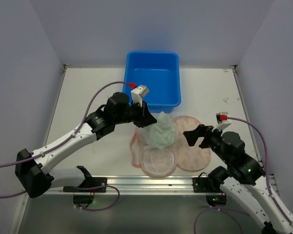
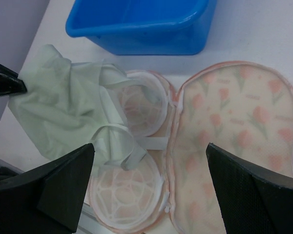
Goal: Unzip the laundry bag and remove the bra
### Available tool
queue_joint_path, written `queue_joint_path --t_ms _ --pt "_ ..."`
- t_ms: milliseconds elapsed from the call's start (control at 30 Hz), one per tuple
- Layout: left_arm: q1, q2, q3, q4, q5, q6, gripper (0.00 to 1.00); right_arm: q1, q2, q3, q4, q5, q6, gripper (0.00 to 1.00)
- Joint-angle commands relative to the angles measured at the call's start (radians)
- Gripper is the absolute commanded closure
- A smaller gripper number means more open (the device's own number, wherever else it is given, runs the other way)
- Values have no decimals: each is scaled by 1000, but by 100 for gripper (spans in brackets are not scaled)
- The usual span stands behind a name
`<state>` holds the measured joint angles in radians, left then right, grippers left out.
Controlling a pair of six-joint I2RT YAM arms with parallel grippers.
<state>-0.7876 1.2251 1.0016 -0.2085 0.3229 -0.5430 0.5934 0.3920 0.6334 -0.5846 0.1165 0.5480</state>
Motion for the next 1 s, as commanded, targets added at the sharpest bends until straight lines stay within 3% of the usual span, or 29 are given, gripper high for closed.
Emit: queue_joint_path --t_ms 0,133,300,667,967 --pt "8 -29 148 -78 27 57 100 -3 -62 14 2 75 -17 1" --pt "74 7 271 -130 40 110 100 -4 -149 9 2 107 -16 1" --pt "224 122 441 -108 159 168 100 -3 -177 -3 2 120 -16 1" --pt "393 583 986 -198 272 393 100 -3 -143 -12 2 98 -22 1" --pt "470 875 1039 -30 412 469 100 -3 -139 -20 2 86 -20 1"
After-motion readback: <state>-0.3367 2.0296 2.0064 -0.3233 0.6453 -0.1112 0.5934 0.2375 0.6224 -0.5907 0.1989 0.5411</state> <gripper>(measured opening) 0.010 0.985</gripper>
